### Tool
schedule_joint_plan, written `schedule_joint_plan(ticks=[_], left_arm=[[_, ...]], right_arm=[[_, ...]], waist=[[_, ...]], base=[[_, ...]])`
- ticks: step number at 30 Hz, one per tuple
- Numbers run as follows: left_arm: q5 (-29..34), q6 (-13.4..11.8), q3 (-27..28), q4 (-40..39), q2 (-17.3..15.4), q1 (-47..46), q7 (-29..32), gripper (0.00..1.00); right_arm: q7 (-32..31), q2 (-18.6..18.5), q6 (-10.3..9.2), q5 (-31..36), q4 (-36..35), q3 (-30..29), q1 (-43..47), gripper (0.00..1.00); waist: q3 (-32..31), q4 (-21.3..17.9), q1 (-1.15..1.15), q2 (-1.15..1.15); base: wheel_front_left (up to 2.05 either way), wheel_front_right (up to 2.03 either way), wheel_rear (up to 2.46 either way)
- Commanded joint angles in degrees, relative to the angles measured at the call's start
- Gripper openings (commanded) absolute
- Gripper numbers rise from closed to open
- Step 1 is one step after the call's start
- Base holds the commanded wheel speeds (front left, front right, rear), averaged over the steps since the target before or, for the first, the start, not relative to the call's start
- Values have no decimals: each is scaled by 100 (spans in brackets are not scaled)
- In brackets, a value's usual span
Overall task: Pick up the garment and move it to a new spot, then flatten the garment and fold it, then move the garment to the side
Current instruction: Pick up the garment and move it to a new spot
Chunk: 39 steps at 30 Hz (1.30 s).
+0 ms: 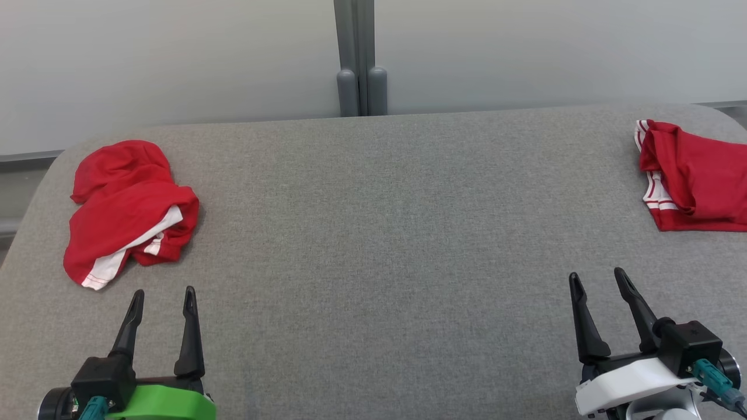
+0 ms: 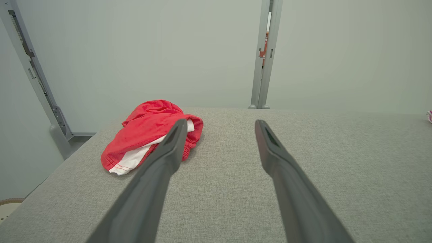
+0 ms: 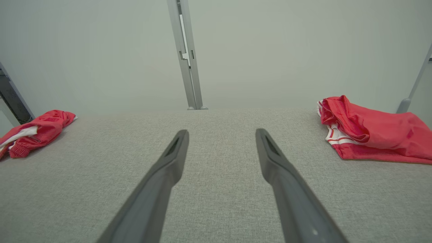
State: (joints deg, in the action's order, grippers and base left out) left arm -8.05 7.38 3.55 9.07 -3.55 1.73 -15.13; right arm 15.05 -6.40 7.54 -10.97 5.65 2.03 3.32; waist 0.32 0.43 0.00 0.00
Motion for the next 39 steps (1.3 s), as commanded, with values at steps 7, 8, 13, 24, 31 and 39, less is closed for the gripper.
schedule_joint_plan(ticks=[7,8,13,24,31,39], left_arm=[[-65,18,13,29,-38,91,1,100],[-66,18,9,34,-41,84,1,100],[-60,19,27,50,-48,53,2,100],[-50,19,117,66,-73,59,2,100],[-17,19,113,92,-95,7,1,100],[-24,18,188,112,-160,-21,1,100]], right_arm=[[15,40,-11,12,-48,-36,95,100],[15,44,-11,17,-52,-42,95,100],[15,60,-11,26,-57,-68,82,100],[16,70,-11,37,-67,-78,90,100],[16,109,-11,31,-39,-148,112,100],[15,152,-11,62,25,-163,29,100]], waist=[[-23,-27,0,0],[-24,-25,0,0],[-31,-22,0,0],[-45,131,0,0],[-45,556,0,0],[47,1129,0,0]], base=[[0,0,0],[0,0,0],[0,0,0],[0,0,0],[0,0,0],[0,0,0]])
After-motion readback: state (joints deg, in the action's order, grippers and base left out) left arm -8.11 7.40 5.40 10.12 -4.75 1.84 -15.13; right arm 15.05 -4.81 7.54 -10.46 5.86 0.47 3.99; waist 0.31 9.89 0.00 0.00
